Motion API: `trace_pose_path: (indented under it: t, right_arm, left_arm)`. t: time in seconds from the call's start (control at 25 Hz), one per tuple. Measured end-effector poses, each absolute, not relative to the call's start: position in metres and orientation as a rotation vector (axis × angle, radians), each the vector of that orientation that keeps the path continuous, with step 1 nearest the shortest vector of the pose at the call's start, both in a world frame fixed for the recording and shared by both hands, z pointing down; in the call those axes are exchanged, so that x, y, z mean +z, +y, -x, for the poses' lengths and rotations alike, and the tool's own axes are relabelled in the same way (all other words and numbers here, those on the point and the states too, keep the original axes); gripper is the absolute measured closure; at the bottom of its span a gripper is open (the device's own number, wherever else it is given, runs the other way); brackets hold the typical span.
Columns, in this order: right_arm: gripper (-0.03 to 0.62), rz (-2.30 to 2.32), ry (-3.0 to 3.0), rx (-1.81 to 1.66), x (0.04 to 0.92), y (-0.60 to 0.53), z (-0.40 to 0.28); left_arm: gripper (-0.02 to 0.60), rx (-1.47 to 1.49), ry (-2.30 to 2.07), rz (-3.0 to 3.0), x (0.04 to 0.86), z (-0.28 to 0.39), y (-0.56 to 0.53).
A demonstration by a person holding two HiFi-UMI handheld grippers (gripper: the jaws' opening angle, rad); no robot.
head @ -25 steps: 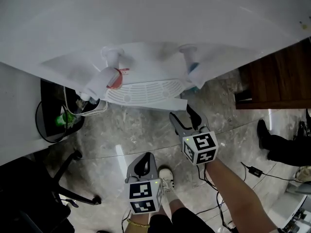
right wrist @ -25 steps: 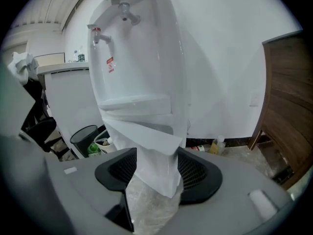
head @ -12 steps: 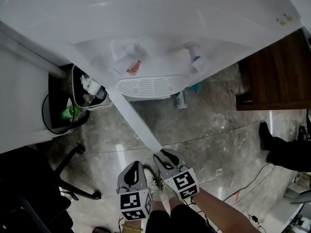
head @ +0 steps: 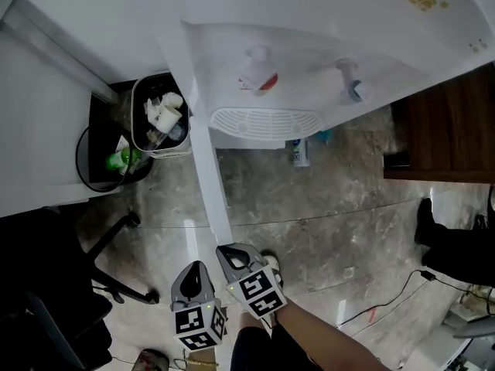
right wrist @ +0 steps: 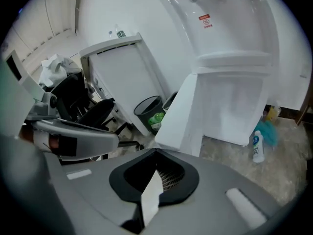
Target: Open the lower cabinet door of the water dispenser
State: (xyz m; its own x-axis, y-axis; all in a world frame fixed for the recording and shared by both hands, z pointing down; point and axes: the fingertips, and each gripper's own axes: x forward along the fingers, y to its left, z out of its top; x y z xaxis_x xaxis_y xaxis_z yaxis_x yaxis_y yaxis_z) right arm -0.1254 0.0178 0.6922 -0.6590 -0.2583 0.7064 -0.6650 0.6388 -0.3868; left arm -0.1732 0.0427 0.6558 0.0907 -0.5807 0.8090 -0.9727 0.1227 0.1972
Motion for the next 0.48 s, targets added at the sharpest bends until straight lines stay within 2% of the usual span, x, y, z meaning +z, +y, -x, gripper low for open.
trace_pose_path:
  t: [0.24,0.48]
  right_arm:
    - [0.594,-0.818,-2.274,0.903,0.669,0.022,0.117]
    - [0.595,-1.065,-2.181,1.023,0.637,0.016,0.062]
  left_arm:
    - [0.574,0.605,-1.522,-1.615,0.657,0.156,0.039]
    - [0.574,0.623,-1.432,-1.680,0.642,0.120,0.035]
